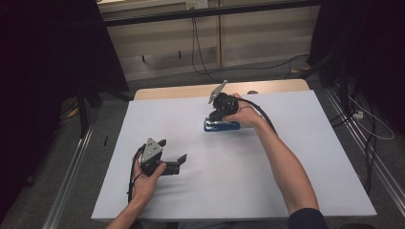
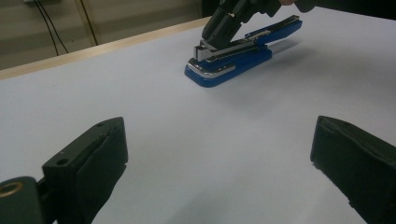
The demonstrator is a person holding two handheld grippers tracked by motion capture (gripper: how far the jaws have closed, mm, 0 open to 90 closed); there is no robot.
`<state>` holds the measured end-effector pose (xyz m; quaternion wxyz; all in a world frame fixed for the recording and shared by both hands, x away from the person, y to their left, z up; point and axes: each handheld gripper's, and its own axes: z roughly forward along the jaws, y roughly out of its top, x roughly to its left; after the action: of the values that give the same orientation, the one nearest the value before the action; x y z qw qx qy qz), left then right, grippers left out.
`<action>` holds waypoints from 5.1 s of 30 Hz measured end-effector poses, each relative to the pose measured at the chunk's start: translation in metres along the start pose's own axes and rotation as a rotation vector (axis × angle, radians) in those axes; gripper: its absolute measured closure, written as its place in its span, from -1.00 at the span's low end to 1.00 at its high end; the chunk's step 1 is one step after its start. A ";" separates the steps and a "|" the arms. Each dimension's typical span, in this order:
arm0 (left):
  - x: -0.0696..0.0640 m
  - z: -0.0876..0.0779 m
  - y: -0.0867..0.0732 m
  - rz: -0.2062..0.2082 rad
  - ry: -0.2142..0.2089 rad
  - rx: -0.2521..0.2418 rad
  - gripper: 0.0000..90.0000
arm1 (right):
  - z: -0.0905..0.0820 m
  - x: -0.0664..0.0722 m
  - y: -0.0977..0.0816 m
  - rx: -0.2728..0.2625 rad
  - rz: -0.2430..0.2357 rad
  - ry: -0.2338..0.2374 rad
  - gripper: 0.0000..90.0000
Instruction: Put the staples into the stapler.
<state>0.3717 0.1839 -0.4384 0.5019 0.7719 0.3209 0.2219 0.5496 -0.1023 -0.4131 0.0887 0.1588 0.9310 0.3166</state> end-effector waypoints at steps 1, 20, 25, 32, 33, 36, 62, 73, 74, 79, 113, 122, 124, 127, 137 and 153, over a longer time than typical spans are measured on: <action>0.000 0.000 0.000 -0.002 0.001 0.000 -0.91 | 0.000 0.000 0.000 0.006 -0.001 -0.002 0.77; 0.000 0.000 0.000 -0.002 0.003 0.002 -0.91 | -0.001 -0.002 0.000 0.003 -0.028 0.009 0.77; 0.000 0.000 0.000 0.002 0.000 0.002 -0.91 | 0.001 -0.002 0.001 0.015 -0.046 0.013 0.77; 0.001 0.000 0.000 0.000 0.000 0.001 -0.91 | 0.000 -0.004 0.003 0.023 -0.067 0.029 0.77; 0.000 0.000 0.000 -0.001 0.002 0.002 -0.91 | 0.000 -0.005 0.003 0.024 -0.072 0.029 0.77; 0.000 0.000 0.000 -0.001 0.002 0.004 -0.91 | 0.001 -0.004 0.002 0.029 -0.071 0.030 0.77; 0.001 0.000 0.000 -0.001 0.001 0.002 -0.91 | 0.000 -0.003 0.002 0.036 -0.056 0.021 0.72; 0.001 0.000 0.000 0.000 0.003 0.002 -0.91 | -0.003 -0.004 0.002 0.022 -0.046 0.015 0.69; 0.001 0.000 0.000 0.001 0.004 0.003 -0.91 | -0.003 -0.004 0.001 0.021 -0.045 0.013 0.68; 0.001 0.000 0.000 0.001 0.004 0.003 -0.91 | -0.002 -0.005 -0.002 0.031 -0.037 0.019 0.68; 0.000 0.001 -0.001 -0.001 0.004 0.008 -0.91 | -0.008 -0.007 -0.002 0.025 -0.070 0.041 0.77; 0.001 0.001 -0.001 0.003 0.007 0.012 -0.91 | -0.009 -0.008 -0.002 0.009 -0.073 0.038 0.77; 0.000 0.000 0.000 0.005 0.006 0.012 -0.91 | -0.010 -0.008 -0.002 0.003 -0.070 0.042 0.77; 0.001 0.000 0.000 0.006 0.006 0.013 -0.91 | -0.011 -0.008 -0.002 -0.001 -0.069 0.044 0.77; 0.001 0.000 -0.001 0.004 0.002 0.009 -0.91 | -0.006 -0.008 -0.005 0.032 -0.073 0.046 0.77; 0.001 0.001 0.000 0.006 0.005 0.012 -0.90 | -0.004 -0.006 -0.003 0.031 -0.063 0.036 0.73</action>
<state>0.3723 0.1841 -0.4390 0.4957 0.7753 0.3213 0.2235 0.5537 -0.1095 -0.4114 0.0793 0.1250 0.9418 0.3019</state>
